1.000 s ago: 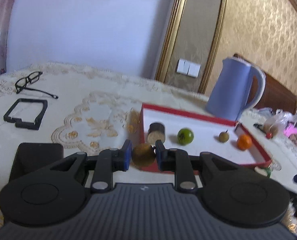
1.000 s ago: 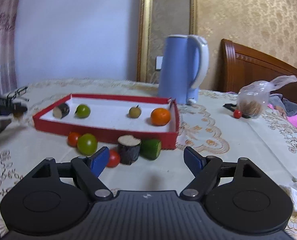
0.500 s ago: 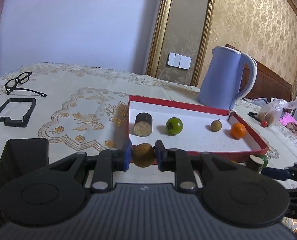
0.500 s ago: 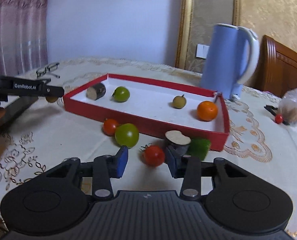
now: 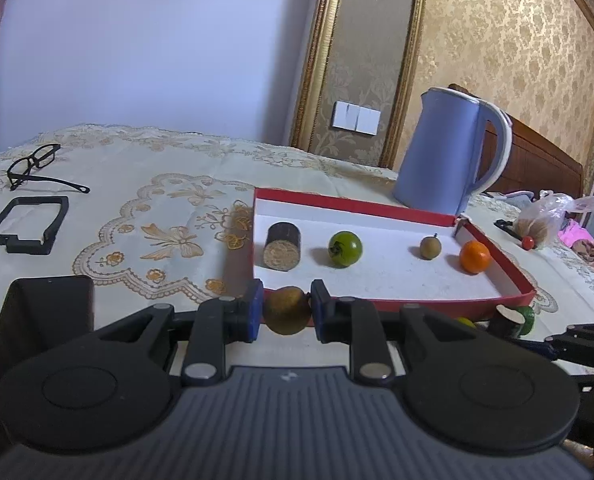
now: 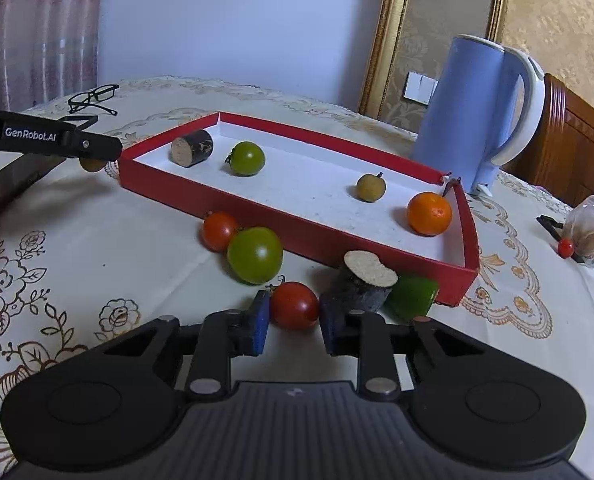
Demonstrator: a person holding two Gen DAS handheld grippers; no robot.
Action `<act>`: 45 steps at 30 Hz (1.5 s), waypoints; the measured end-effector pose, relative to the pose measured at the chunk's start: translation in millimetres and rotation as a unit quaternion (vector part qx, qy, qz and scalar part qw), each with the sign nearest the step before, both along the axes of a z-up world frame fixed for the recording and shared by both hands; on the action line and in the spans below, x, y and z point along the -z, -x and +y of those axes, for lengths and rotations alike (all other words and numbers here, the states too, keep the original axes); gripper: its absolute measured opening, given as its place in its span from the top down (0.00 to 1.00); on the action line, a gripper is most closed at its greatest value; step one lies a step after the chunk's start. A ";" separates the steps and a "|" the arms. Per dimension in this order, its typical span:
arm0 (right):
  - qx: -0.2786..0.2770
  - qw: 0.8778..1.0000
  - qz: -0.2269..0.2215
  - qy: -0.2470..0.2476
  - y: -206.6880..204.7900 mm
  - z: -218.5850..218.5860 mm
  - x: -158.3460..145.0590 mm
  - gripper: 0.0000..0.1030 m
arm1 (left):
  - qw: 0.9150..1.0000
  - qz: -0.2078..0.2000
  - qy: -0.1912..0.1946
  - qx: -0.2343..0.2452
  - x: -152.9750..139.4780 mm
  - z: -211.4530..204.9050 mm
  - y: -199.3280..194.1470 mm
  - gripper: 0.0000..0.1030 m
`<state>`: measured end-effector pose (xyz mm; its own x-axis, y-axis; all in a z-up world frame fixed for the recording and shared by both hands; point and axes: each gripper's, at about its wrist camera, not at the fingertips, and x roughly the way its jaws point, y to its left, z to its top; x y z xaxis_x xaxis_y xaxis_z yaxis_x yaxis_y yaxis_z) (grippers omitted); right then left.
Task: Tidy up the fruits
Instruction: 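Lower the brown fruit into the tray while the right gripper grasps the red tomato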
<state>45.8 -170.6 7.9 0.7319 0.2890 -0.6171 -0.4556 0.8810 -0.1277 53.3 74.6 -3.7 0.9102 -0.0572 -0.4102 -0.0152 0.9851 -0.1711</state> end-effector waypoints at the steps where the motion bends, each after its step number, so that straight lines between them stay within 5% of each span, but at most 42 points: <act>1: 0.001 1.000 -0.001 -0.001 0.4 -0.2 -0.3 0.75 | 1.000 -0.001 -0.001 0.002 -0.4 -1.1 0.4 0.78; 13: 0.011 0.999 -0.026 -0.040 25.9 -22.3 -13.0 0.75 | 0.998 -0.011 -0.041 0.044 -20.6 -39.3 -20.5 0.78; 23: 0.031 0.997 -0.032 -0.063 30.7 -45.1 -17.9 0.75 | 0.995 0.023 -0.060 0.078 -18.4 -75.0 -67.3 0.78; 41: 0.035 0.996 -0.037 -0.073 35.0 -51.2 -21.0 0.75 | 0.985 0.061 -0.150 0.061 -9.1 -120.9 -145.4 0.78; 45: 0.040 0.996 -0.037 -0.075 34.7 -53.9 -21.0 0.75 | 0.984 0.063 -0.158 0.053 -7.7 -125.9 -151.2 0.69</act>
